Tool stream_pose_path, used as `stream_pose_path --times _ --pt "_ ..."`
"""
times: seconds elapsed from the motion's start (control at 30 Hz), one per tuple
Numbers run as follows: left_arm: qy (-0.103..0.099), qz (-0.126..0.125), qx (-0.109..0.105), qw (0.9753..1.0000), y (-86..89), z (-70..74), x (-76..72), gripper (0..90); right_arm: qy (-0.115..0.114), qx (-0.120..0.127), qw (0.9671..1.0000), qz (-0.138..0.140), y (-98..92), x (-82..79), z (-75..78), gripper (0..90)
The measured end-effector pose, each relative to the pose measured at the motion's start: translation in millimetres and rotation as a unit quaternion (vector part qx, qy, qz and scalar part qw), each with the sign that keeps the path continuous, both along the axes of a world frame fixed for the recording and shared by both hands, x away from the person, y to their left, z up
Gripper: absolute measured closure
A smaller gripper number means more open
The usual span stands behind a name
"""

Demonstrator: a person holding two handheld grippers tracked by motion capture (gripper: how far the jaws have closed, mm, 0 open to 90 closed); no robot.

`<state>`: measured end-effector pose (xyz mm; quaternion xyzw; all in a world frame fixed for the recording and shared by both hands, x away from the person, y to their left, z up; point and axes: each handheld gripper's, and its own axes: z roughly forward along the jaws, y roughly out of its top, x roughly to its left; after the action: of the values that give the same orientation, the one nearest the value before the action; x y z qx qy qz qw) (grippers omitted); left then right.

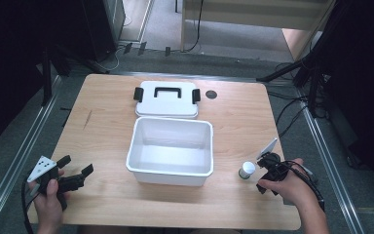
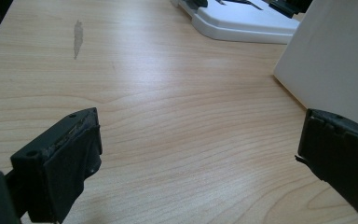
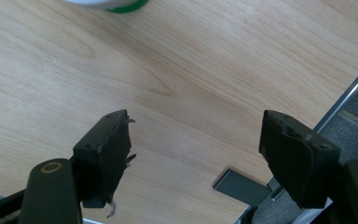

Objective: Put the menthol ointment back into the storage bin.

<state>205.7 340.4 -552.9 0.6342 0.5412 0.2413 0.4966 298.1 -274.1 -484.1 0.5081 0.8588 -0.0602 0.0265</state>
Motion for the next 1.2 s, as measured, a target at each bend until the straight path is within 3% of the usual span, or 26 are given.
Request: stream_pose_path --times 0.4,0.6,0.77,1.2 --pt "0.000 -0.001 0.001 1.0000 0.2 0.0 0.0 0.3 -0.010 0.008 0.9998 0.018 18.0 10.0 7.2 26.2" --pt "0.000 -0.002 0.000 1.0000 0.2 0.0 0.1 0.3 -0.011 0.019 0.9997 0.012 24.0 12.4 8.0 25.9" --pt "0.000 -0.002 0.000 1.0000 0.1 0.0 0.1 0.3 -0.021 0.038 0.9989 0.017 30.8 16.9 9.2 26.0" --pt "-0.001 -0.002 -0.002 1.0000 0.5 -0.1 0.2 0.3 -0.046 0.062 0.9969 0.012 43.3 24.6 14.6 25.6"
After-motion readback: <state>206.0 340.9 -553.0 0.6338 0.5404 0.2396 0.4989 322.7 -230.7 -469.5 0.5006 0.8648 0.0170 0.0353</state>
